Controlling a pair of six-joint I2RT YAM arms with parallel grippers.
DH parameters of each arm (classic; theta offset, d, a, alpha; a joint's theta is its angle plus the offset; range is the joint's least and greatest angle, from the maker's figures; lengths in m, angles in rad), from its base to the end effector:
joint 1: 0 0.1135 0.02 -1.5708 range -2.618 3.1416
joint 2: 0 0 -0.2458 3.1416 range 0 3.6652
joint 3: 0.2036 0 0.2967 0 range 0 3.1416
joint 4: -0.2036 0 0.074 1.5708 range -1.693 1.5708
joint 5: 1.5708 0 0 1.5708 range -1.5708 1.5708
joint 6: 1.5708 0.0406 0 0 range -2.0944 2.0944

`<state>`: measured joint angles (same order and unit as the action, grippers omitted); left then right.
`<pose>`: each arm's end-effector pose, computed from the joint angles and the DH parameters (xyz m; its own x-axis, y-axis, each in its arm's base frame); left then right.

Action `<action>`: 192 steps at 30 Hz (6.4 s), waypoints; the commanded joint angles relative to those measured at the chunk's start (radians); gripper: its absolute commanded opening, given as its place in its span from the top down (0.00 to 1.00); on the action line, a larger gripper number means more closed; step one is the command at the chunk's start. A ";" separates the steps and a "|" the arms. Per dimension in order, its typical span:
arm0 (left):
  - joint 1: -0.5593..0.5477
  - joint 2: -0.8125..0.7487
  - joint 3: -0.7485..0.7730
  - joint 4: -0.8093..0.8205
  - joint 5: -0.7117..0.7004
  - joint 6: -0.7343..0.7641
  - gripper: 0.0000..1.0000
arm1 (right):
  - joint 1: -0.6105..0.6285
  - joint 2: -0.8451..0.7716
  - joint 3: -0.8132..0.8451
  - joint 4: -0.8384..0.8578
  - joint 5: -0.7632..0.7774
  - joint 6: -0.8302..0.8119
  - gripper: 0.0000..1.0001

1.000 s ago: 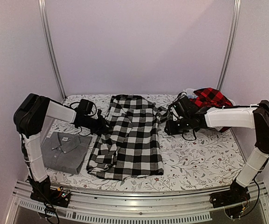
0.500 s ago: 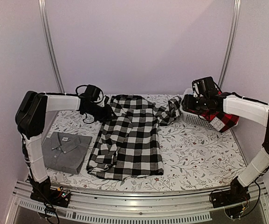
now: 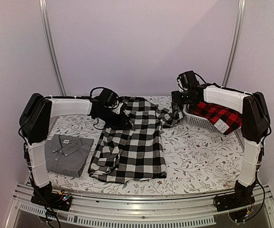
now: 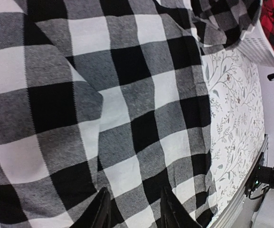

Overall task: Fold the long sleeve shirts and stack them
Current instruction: Pick up the sleeve from the center of the board, then pass from the right arm to the left, then move the right arm to the center of the board with the 1/3-folded shirt, then pick up the corner of the shirt from the center of the board.

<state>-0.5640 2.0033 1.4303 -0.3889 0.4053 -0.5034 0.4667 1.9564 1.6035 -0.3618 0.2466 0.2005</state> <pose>0.3831 -0.2612 0.1382 -0.9362 0.0676 -0.3450 0.2629 0.7862 -0.5592 0.4434 0.2123 0.2228 -0.6277 -0.1000 -0.7720 -0.1497 0.9887 -0.0064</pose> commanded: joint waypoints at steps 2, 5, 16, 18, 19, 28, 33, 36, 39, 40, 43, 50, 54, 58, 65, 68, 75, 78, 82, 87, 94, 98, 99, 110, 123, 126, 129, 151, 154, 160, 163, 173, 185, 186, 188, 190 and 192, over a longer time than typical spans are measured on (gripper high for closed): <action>-0.108 -0.038 0.040 -0.065 -0.008 0.040 0.65 | 0.010 0.112 0.113 -0.093 0.157 -0.046 0.27; -0.149 -0.037 0.038 -0.067 -0.022 0.032 0.65 | 0.011 0.144 0.128 -0.097 0.163 -0.054 0.27; -0.170 -0.042 0.028 0.035 0.009 -0.080 0.65 | 0.029 0.140 0.120 -0.061 0.115 -0.055 0.84; -0.150 -0.050 0.017 0.078 0.035 -0.116 0.65 | 0.049 0.112 0.092 -0.023 0.084 -0.078 0.94; -0.137 -0.054 0.010 0.106 0.054 -0.136 0.65 | 0.057 0.096 0.081 -0.007 0.062 -0.084 0.97; -0.015 -0.064 -0.074 0.367 0.245 -0.319 0.64 | 0.134 -0.078 -0.040 0.181 -0.168 -0.062 1.00; 0.035 -0.058 -0.081 0.440 0.251 -0.348 0.61 | 0.147 -0.170 -0.128 0.304 -0.329 0.008 1.00; 0.052 -0.053 -0.086 0.437 0.247 -0.351 0.59 | 0.147 -0.164 -0.133 0.276 -0.340 0.037 1.00; 0.059 -0.054 -0.093 0.409 0.215 -0.343 0.59 | 0.147 -0.113 -0.136 0.203 -0.277 0.047 1.00; 0.058 -0.053 -0.097 0.401 0.203 -0.340 0.60 | 0.147 -0.086 -0.137 0.175 -0.259 0.048 1.00; 0.059 -0.044 -0.119 0.410 0.200 -0.344 0.60 | 0.148 0.009 -0.159 0.101 -0.163 0.044 1.00; 0.022 0.054 -0.060 0.392 0.211 -0.318 0.60 | 0.148 0.110 -0.254 0.051 -0.019 0.107 1.00; -0.023 0.115 0.002 0.351 0.188 -0.327 0.60 | 0.148 0.081 -0.292 0.047 0.043 0.136 1.00; -0.059 0.192 0.081 0.349 0.159 -0.339 0.60 | 0.147 0.073 -0.309 0.037 0.061 0.148 0.97; -0.119 0.334 0.289 0.256 0.052 -0.296 0.60 | 0.147 0.053 -0.317 0.044 0.045 0.141 0.96; -0.127 0.381 0.349 0.225 0.003 -0.293 0.61 | 0.147 0.050 -0.315 0.047 0.039 0.139 0.95; -0.135 0.470 0.483 0.179 -0.050 -0.278 0.61 | 0.148 0.038 -0.315 0.054 0.022 0.137 0.95; -0.136 0.494 0.524 0.180 -0.048 -0.276 0.61 | 0.147 0.031 -0.315 0.058 0.019 0.134 0.95; -0.137 0.530 0.583 0.160 -0.039 -0.270 0.63 | 0.147 0.024 -0.311 0.061 0.013 0.130 0.95; -0.141 0.518 0.571 0.206 0.007 -0.266 0.84 | 0.145 0.012 -0.307 0.062 0.012 0.125 0.92; -0.106 0.386 0.540 0.194 0.003 -0.199 1.00 | 0.144 -0.064 -0.315 0.067 -0.027 0.109 0.71; -0.055 0.306 0.537 0.154 0.015 -0.155 1.00 | 0.143 -0.141 -0.340 0.069 -0.052 0.112 0.57; -0.043 0.289 0.536 0.142 0.020 -0.140 1.00 | 0.142 -0.153 -0.342 0.064 -0.056 0.112 0.54; 0.076 0.093 0.408 0.025 0.021 -0.053 1.00 | 0.086 -0.079 -0.272 0.059 -0.123 0.150 0.54; 0.197 -0.070 0.060 0.090 -0.011 -0.034 1.00 | 0.132 0.049 -0.217 0.106 -0.219 0.193 0.47; 0.213 -0.059 0.007 0.114 -0.018 -0.038 1.00 | 0.124 0.125 -0.153 0.107 -0.204 0.193 0.47; 0.222 -0.048 -0.030 0.136 -0.009 -0.039 1.00 | 0.115 0.183 -0.107 0.126 -0.203 0.191 0.47; 0.168 0.153 0.094 0.277 0.066 -0.135 1.00 | 0.007 0.300 0.075 -0.002 -0.200 0.088 0.69; 0.167 0.163 0.114 0.278 0.072 -0.138 1.00 | 0.026 0.183 -0.017 -0.007 -0.192 0.099 0.54; 0.167 0.163 0.130 0.279 0.082 -0.134 1.00 | 0.085 -0.057 -0.244 -0.014 -0.195 0.153 0.50; 0.167 0.163 0.148 0.272 0.090 -0.131 1.00 | 0.122 -0.158 -0.365 -0.013 -0.199 0.195 0.51; 0.167 0.146 0.198 0.241 0.095 -0.117 1.00 | 0.226 -0.386 -0.677 -0.049 -0.219 0.329 0.57; 0.159 0.165 0.285 0.192 0.099 -0.093 1.00 | 0.306 -0.431 -0.813 -0.038 -0.236 0.455 0.66; 0.159 0.168 0.293 0.188 0.099 -0.090 1.00 | 0.311 -0.431 -0.823 -0.033 -0.236 0.460 0.66; 0.160 0.175 0.314 0.178 0.099 -0.085 1.00 | 0.317 -0.433 -0.840 -0.020 -0.236 0.471 0.66; 0.158 0.183 0.338 0.167 0.103 -0.082 1.00 | 0.318 -0.431 -0.848 -0.010 -0.230 0.481 0.67; 0.157 0.190 0.360 0.161 0.105 -0.078 1.00 | 0.317 -0.426 -0.849 0.000 -0.223 0.485 0.70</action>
<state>-0.3939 2.1616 1.7355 -0.2054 0.4942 -0.6067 0.7784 1.5505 0.7666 -0.4011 0.0154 0.6514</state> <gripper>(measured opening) 0.007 0.323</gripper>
